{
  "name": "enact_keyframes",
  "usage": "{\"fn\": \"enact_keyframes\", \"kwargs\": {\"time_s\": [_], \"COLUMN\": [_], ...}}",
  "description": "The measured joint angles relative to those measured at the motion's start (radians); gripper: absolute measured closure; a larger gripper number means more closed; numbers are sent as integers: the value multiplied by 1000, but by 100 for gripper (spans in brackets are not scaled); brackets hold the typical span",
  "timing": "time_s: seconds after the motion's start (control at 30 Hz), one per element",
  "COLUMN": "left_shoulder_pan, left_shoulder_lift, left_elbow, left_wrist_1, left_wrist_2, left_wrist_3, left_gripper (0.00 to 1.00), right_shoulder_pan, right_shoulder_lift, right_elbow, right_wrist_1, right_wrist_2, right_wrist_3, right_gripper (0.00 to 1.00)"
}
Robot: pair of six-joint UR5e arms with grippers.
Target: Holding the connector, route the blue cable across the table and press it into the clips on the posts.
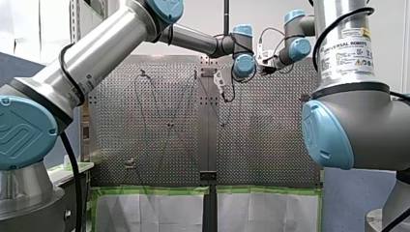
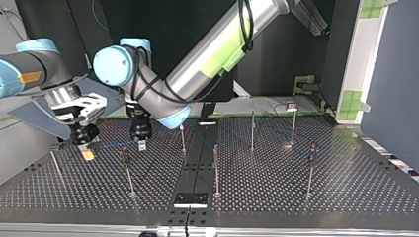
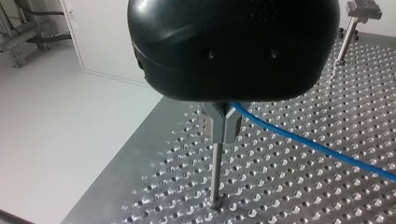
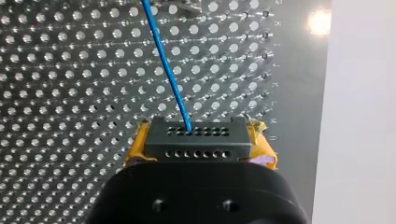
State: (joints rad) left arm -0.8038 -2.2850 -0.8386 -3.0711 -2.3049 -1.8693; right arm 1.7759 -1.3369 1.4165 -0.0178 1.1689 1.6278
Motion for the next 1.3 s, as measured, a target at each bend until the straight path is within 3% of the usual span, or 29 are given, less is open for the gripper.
{"fn": "enact_keyframes", "kwargs": {"time_s": [0.2,0.83,1.03,1.2,1.27,1.3], "left_shoulder_pan": [16,114,151,155,151,149], "left_shoulder_lift": [-1,-46,-53,-52,-52,-52], "left_elbow": [0,3,7,7,7,7], "left_wrist_1": [13,124,129,112,102,96], "left_wrist_2": [15,197,251,296,309,312], "left_wrist_3": [1,10,10,10,10,10], "left_gripper": [100,100,100,100,85,85], "right_shoulder_pan": [-4,-19,-34,-44,-47,-48], "right_shoulder_lift": [1,58,76,78,78,78], "right_elbow": [-9,-17,-38,-45,-45,-45], "right_wrist_1": [8,5,4,5,5,5], "right_wrist_2": [2,-7,-12,-16,-20,-21], "right_wrist_3": [0,-7,-4,-5,-6,-6], "right_gripper": [100,100,100,100,100,100]}}
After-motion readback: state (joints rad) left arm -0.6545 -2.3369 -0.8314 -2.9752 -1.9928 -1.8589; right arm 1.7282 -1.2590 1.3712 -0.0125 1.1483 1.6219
